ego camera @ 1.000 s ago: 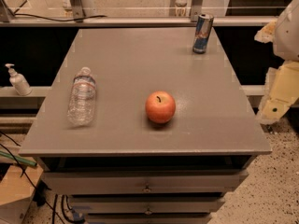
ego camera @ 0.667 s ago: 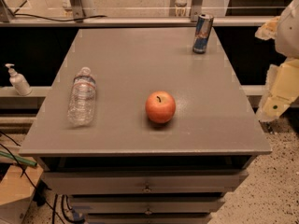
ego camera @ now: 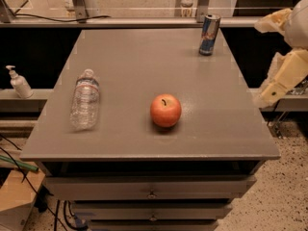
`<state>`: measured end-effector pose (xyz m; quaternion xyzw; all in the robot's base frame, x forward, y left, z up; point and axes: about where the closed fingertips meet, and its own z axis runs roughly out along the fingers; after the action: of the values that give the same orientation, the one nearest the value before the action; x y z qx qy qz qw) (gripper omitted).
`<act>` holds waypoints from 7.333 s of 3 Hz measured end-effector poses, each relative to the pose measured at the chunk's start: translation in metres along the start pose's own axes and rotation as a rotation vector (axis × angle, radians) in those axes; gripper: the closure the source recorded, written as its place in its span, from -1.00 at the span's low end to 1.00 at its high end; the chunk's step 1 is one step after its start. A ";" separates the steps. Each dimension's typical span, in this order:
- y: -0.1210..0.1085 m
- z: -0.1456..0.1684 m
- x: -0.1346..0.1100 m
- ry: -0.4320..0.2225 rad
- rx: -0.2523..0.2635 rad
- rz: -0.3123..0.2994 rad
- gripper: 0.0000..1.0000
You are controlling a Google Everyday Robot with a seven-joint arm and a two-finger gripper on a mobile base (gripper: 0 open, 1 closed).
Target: Knock redbull can over
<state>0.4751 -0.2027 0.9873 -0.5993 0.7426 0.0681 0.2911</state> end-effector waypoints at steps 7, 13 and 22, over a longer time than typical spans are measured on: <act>-0.115 0.073 0.014 -0.510 0.257 0.316 -1.00; -0.248 0.167 -0.003 -0.755 0.427 0.429 -1.00; -0.161 0.200 -0.064 -0.097 0.146 -0.202 0.68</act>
Offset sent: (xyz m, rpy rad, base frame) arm 0.0234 -0.0035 -0.0137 0.2504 -0.0348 -0.0865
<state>0.7025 -0.1022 0.8960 -0.6443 0.6663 0.0130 0.3750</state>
